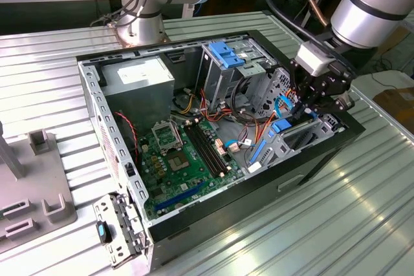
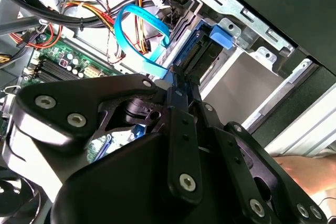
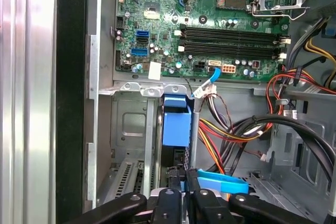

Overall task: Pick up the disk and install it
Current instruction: 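Insert the first disk wire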

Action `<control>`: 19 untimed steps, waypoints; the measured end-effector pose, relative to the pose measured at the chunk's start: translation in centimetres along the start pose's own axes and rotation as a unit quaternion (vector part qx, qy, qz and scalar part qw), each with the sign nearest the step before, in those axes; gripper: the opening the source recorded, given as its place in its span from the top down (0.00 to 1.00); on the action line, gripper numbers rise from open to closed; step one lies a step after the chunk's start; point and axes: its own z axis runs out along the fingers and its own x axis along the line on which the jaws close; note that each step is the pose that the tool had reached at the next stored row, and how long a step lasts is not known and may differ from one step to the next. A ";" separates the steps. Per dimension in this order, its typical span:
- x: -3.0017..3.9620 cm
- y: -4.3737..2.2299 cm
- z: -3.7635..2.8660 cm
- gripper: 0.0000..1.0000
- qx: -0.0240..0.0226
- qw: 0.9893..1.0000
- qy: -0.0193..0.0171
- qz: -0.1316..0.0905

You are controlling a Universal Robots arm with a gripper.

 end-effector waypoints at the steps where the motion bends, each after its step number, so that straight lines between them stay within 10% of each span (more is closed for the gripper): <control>1: 0.00 0.01 0.02 0.84 0.000 1.000 0.000 0.000; 16: 0.00 0.10 0.17 0.76 0.001 1.000 0.000 0.000; 19: -0.04 0.01 -1.19 0.76 0.001 1.000 0.000 0.000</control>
